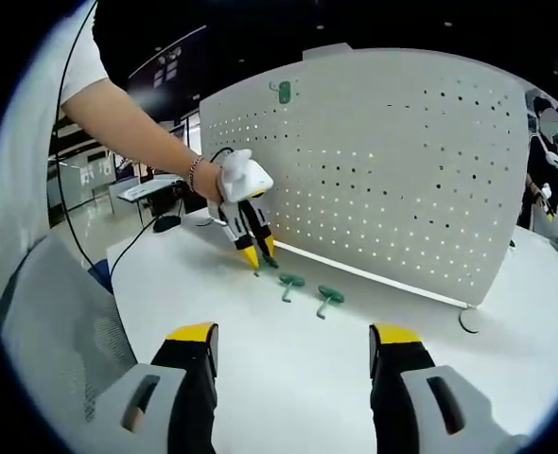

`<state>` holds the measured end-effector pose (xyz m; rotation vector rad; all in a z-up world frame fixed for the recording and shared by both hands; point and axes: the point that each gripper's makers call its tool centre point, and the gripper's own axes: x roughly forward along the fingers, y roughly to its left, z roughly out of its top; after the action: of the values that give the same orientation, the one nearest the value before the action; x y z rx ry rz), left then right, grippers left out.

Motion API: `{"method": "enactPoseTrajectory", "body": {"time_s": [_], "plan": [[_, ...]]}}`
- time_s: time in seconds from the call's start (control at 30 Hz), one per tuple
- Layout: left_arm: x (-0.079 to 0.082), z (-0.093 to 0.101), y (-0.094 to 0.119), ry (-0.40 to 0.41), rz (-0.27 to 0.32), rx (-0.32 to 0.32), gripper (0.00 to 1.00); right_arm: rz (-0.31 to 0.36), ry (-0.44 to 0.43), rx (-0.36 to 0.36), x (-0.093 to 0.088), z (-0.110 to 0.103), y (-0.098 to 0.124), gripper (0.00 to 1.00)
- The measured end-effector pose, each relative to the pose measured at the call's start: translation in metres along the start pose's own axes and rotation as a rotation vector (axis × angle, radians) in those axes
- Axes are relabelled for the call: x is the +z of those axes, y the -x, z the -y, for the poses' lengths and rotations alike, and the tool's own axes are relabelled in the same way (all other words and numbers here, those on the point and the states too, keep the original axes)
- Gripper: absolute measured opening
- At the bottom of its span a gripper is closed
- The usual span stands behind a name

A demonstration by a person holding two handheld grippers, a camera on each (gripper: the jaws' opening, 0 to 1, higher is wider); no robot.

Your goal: Insert the hook assembly into the mounting plate slot until the hook locks in place.

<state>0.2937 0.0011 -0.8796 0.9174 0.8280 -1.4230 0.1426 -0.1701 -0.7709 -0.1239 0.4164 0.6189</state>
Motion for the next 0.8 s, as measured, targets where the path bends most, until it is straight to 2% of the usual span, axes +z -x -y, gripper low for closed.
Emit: {"method": "enactPoseTrajectory", "body": {"time_s": [0.8], "plan": [[-0.0012,-0.0065,0.0,0.018,-0.005,0.035,0.08,0.001,-0.004,-0.006,-0.0002,0.0018,0.0006,0.62]]}}
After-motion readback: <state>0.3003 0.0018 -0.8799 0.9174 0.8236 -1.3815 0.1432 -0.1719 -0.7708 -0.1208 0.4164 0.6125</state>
